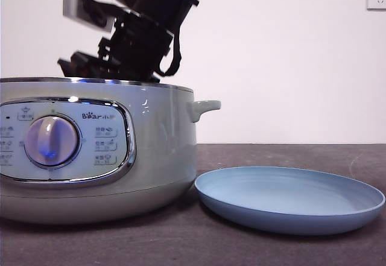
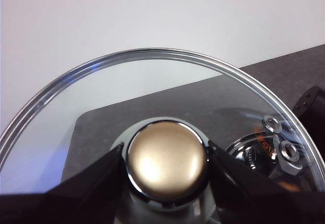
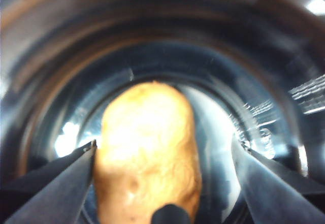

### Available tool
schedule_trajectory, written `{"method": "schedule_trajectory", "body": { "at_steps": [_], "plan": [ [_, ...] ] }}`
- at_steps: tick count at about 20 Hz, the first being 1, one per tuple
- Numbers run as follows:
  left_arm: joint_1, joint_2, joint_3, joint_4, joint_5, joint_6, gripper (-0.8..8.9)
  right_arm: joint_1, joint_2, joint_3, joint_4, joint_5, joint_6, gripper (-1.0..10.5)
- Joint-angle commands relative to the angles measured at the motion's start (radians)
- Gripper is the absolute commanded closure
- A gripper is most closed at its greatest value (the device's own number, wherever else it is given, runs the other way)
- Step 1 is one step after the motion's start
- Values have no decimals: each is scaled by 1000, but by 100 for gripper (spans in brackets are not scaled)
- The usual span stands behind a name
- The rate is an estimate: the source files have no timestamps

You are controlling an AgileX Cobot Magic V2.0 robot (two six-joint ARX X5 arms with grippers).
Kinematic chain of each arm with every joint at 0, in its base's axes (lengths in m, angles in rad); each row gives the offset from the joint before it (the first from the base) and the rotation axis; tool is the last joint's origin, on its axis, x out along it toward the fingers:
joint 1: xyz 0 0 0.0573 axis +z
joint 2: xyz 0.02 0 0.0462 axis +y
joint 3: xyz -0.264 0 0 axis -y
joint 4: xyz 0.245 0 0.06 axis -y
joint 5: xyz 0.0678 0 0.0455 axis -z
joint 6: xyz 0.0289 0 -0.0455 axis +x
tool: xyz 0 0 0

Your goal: Take the potato out from the steamer,put the potato on the plate,close the lid

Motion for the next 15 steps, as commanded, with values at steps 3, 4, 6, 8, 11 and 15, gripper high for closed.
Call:
{"method": "schedule_trajectory", "body": {
  "at_steps": [3, 4, 6, 8, 11, 15],
  "plan": [
    [1, -9, 11, 39, -4, -8, 822, 12, 2, 12, 34, 12, -13, 970],
    [1, -9, 11, 38, -4, -8, 822, 11, -5, 32, 20, 49, -13, 956],
    [1, -9, 11, 48, -2, -8, 822, 12, -36, 102, -46, 83, -12, 956],
    [1, -5, 11, 71, 22, -9, 822, 4, -122, 153, -104, 82, -11, 956],
    [1, 22, 10, 135, 87, -19, 822, -33, -341, 153, -148, 82, 15, 957],
    [1, 89, 10, 205, 160, -19, 822, -136, -570, 153, -290, 83, 66, 957]
  ]
}}
